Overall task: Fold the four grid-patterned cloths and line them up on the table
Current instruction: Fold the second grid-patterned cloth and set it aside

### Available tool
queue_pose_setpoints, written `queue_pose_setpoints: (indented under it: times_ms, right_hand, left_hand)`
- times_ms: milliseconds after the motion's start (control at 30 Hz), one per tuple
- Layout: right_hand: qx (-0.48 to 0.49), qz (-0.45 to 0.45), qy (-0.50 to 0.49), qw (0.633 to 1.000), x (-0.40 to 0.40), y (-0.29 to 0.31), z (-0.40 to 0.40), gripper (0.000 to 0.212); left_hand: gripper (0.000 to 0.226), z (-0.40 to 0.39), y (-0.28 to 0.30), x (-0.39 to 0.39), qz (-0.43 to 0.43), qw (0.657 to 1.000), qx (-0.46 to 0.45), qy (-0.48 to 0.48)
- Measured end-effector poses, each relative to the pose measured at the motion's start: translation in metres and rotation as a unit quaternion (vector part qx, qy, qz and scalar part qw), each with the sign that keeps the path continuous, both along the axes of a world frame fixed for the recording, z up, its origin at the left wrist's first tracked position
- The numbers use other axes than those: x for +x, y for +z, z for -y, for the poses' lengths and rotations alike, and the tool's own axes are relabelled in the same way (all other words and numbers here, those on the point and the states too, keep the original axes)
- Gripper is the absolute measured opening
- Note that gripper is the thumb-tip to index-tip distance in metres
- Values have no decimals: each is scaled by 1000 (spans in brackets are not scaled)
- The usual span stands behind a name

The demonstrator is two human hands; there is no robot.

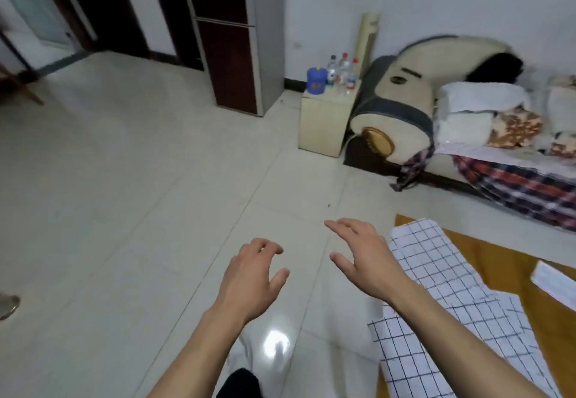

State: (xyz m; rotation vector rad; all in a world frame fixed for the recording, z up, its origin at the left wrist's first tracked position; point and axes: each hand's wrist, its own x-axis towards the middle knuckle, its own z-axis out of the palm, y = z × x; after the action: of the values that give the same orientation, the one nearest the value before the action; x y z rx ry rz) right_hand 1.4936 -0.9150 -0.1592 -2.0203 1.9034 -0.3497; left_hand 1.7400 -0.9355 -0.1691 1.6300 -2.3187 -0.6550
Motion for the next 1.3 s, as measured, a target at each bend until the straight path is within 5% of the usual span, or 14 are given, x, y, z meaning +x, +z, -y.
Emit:
queue_pose_setpoints:
  times_ms: [433, 967, 1300]
  right_hand:
    - [-8, -26, -371, 928, -51, 35, -26, 61]
    - [-15, 80, -654, 752, -129, -35, -125, 59]
    - [44, 87, -749, 655, -74, -72, -164, 55]
  left_hand:
    - [36, 174, 1, -92, -53, 946, -16, -318]
    - [42, 139, -25, -291, 51, 805, -8, -592]
    - [40, 104, -73, -349, 92, 684, 54, -721]
